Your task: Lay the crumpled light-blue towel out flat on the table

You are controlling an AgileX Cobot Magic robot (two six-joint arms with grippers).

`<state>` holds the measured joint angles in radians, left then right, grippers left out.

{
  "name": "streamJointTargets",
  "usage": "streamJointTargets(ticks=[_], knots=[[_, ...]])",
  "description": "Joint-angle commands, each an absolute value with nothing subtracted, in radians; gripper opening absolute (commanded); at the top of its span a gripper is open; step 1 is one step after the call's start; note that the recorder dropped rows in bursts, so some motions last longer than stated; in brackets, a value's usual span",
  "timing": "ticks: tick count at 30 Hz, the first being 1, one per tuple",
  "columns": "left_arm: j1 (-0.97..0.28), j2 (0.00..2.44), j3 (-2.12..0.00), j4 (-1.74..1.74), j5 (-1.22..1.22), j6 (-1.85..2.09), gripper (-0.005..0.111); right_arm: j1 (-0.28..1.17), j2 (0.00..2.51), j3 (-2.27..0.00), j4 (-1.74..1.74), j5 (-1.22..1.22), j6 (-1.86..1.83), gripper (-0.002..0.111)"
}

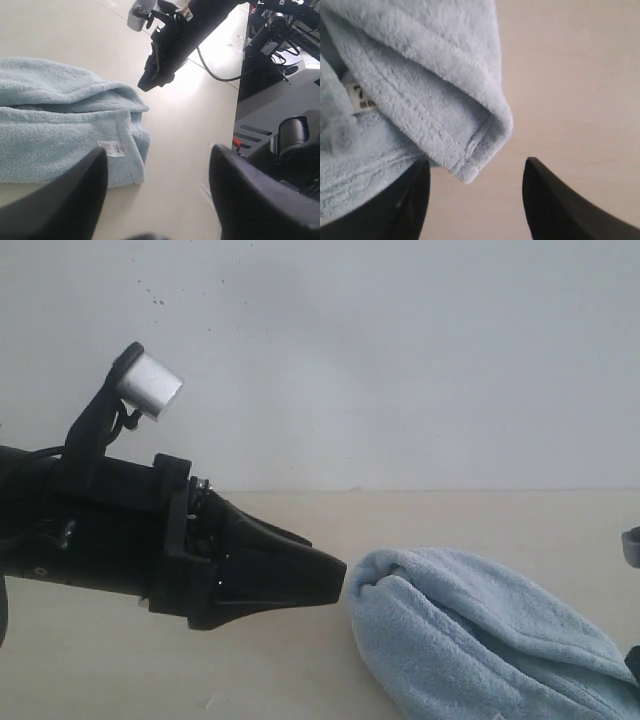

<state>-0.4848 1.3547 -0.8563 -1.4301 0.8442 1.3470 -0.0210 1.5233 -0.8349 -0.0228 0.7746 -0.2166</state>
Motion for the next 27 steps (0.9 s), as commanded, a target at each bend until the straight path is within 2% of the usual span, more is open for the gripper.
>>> streamJointTargets(ticks=[1,11,18,19,20,23,27], knots=[[-0.49,1.35,-0.859,-1.424,0.838,1.355,0.057,-0.032,1.602,-0.837,-0.032,0.785,-0.218,0.052],[-0.49,1.35,-0.859,-1.424,0.836,1.355,0.057,-0.032,1.761,-0.837,-0.051,0.596,-0.244,0.052],[-0.49,1.35,-0.859,-1.424,0.837,1.355,0.057,-0.032,1.814,-0.839,-0.058,0.555,-0.248,0.052],[-0.49,1.35,-0.859,-1.424,0.834,1.355,0.057,-0.032,1.815,-0.839,-0.055,0.557,-0.248,0.05],[-0.49,1.35,-0.859,-1.424,0.834,1.355,0.057,-0.032,1.815,-0.839,-0.048,0.555,-0.248,0.041],[-0.49,1.35,-0.859,-1.424,0.834,1.355,0.057,-0.032,1.807,-0.839,-0.049,0.534,-0.242,0.001],[-0.49,1.35,-0.859,-1.424,0.834,1.355,0.057,-0.032,1.717,-0.841,-0.106,0.501,-0.178,0.004]])
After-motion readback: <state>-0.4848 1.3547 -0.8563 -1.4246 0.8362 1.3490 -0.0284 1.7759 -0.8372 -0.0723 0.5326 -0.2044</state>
